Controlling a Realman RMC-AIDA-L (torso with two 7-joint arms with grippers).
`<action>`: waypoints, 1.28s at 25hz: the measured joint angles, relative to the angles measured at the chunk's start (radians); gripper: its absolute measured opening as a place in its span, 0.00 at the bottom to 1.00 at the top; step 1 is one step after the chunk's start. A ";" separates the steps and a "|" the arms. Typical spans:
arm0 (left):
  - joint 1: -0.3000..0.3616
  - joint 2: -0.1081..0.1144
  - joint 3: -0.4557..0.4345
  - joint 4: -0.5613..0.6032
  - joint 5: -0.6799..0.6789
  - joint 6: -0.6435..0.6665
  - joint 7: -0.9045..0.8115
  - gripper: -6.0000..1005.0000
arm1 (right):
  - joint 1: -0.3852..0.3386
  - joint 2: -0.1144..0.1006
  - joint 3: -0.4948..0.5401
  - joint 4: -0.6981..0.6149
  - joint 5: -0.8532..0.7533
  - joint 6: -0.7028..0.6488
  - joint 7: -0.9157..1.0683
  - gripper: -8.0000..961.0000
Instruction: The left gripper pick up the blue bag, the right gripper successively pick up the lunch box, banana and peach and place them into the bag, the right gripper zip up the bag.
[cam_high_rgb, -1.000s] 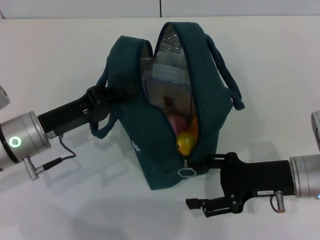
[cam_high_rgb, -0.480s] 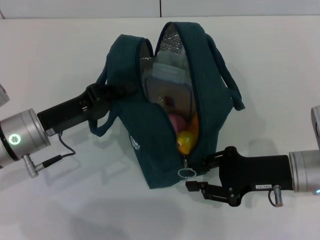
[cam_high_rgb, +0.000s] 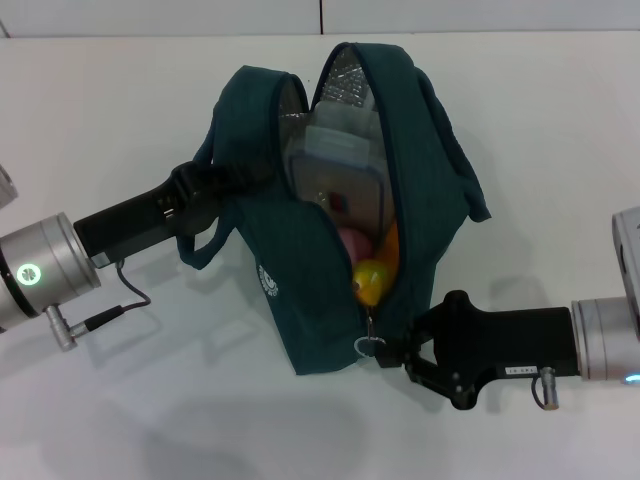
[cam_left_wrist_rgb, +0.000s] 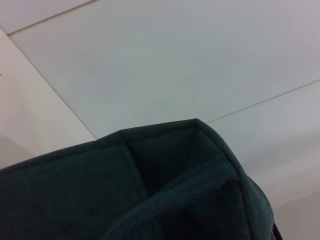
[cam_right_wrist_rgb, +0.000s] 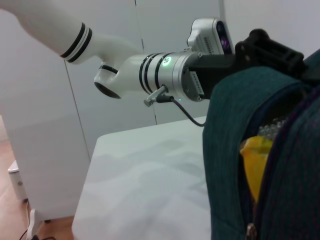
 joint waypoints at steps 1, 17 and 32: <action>0.000 0.000 0.000 0.000 0.000 0.000 0.000 0.04 | -0.002 0.000 0.000 -0.001 0.006 0.000 0.000 0.27; 0.017 -0.006 -0.002 0.000 -0.003 0.003 0.044 0.07 | -0.046 -0.011 0.025 -0.027 0.021 -0.056 -0.021 0.01; 0.029 -0.010 -0.011 0.000 -0.012 0.031 0.181 0.39 | -0.077 -0.013 0.029 -0.071 0.037 -0.070 -0.023 0.02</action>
